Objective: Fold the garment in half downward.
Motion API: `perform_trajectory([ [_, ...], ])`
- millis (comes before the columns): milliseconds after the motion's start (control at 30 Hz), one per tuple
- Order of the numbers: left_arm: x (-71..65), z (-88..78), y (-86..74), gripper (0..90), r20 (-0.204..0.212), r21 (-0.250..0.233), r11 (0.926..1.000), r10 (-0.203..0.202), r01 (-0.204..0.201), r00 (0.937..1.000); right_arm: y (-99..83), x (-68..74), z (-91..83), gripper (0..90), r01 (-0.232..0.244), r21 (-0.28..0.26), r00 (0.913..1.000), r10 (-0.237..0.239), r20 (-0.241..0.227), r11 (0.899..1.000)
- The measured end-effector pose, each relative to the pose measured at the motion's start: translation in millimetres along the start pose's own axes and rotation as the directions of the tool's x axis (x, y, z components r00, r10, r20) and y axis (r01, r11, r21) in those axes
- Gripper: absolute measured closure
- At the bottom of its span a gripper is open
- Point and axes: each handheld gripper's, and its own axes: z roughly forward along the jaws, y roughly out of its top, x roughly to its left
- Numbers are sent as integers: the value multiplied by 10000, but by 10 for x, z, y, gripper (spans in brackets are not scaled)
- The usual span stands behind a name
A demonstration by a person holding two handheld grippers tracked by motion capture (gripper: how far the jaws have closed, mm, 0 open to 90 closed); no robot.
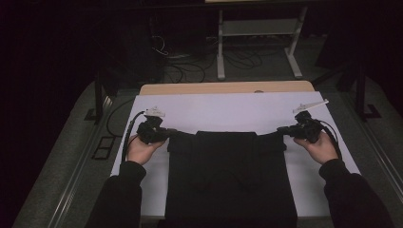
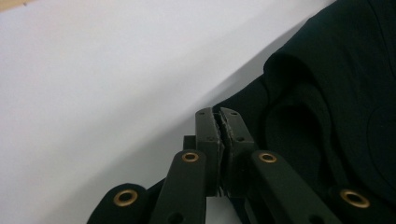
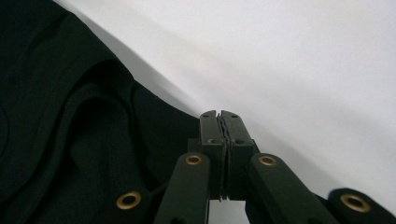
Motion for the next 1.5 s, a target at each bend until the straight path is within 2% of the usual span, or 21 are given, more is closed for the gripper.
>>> perform_trajectory([
  [100, 17, 5, 44, 859, -73, 75, 9999, 70, -70, 9999, 40, -31, 5, 875, 24, 20, 9999, -24, 100, 10000],
  [433, 99, 54, 165, 859, -168, 98, 9999, -65, 67, 9998, 165, -134, 20, 874, -110, -101, 9995, 113, 289, 9999],
  [633, 150, 57, 232, 859, -287, -11, 9998, -221, 220, 9993, 257, -188, -9, 875, -143, -385, 9989, 160, 432, 9992],
  [967, 210, 147, 398, 859, -664, 230, 9997, 97, -82, 9977, 381, -293, 32, 874, -375, -490, 9974, 404, 597, 9981],
  [1100, 263, 159, 460, 858, -796, 210, 9998, 48, -31, 9968, 422, -312, 49, 874, -381, -470, 9967, 413, 703, 9982],
  [1233, 324, 154, 514, 858, -800, -55, 9996, -266, 262, 9964, 459, -355, 57, 874, -476, -490, 9955, 514, 792, 9977],
  [1400, 351, 159, 588, 858, -975, -21, 9999, -154, 153, 9951, 511, -379, 61, 874, -468, -596, 9943, 523, 932, 9971],
  [1500, 365, 152, 618, 858, -1078, -161, 9996, -251, 235, 9939, 538, -396, 52, 874, -414, -741, 9953, 477, 846, 9964],
])
